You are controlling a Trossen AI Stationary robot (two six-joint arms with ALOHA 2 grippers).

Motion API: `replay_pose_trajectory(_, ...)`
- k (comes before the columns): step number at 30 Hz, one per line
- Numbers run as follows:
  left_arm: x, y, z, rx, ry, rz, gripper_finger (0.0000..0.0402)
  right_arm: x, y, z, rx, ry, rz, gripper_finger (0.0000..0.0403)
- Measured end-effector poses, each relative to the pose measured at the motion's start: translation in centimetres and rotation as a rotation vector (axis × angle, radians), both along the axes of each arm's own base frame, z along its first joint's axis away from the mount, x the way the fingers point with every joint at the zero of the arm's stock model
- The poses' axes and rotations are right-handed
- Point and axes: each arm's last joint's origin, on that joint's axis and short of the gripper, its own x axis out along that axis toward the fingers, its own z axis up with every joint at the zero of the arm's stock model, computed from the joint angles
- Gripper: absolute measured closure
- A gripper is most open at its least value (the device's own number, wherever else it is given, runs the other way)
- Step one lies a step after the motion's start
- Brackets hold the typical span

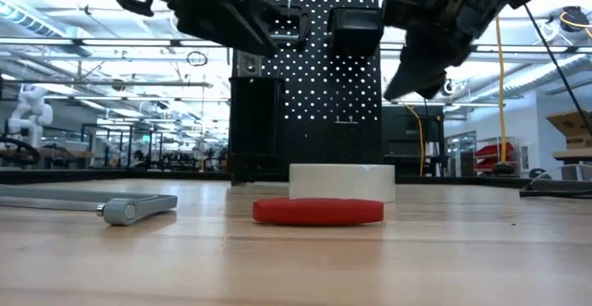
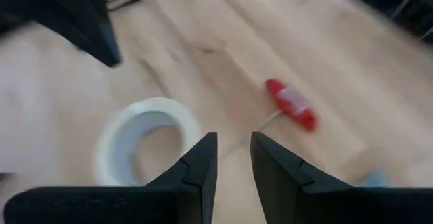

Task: Hang tools onto peg board
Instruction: Put the red t handle screwdriver into the left black tool bin

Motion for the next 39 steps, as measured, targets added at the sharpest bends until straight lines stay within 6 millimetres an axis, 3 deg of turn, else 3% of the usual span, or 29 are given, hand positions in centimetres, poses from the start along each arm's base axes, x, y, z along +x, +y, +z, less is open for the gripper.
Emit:
replay_pose_trajectory(2,0.0,-0.5,0.2,0.117,-0.026,0.044,0.0308,-0.2,0.0,-0.2,0.012,0.033,-0.023,0.0403)
replay_pose_trajectory(5,0.1,-0.6,0.6,0.272,-0.064,0.255,0.0308,-0.3,-0.1,-0.3,0.024,0.046,-0.040,0.0403)
replay_pose_trajectory(8,-0.1,-0.3,0.6,0.307,-0.078,0.520,0.0308,-0.3,-0.1,-0.3,0.043,0.053,-0.060,0.0403)
replay_pose_trajectory(10,-0.2,-0.2,0.6,0.293,-0.076,0.557,0.0308,-0.3,-0.1,-0.3,0.052,0.054,-0.068,0.0403)
replay_pose_trajectory(16,-1.6,0.0,0.3,0.174,-0.058,0.370,0.0308,-0.4,-0.1,-0.4,0.063,0.067,-0.083,0.0403)
replay_pose_trajectory(22,-2.3,-0.8,-0.5,0.231,-0.087,-0.116,0.0308,-0.2,-0.9,-0.3,0.019,0.051,-0.063,0.0403)
replay_pose_trajectory(33,1.4,-2.4,-1.3,0.120,-0.078,-0.298,0.0308,-0.2,-2.0,-0.4,0.015,0.056,-0.098,0.0403)
replay_pose_trajectory(39,2.8,-3.2,-0.2,0.119,-0.046,-0.322,0.0308,-0.2,-2.0,-0.4,0.027,0.057,-0.110,0.0403)
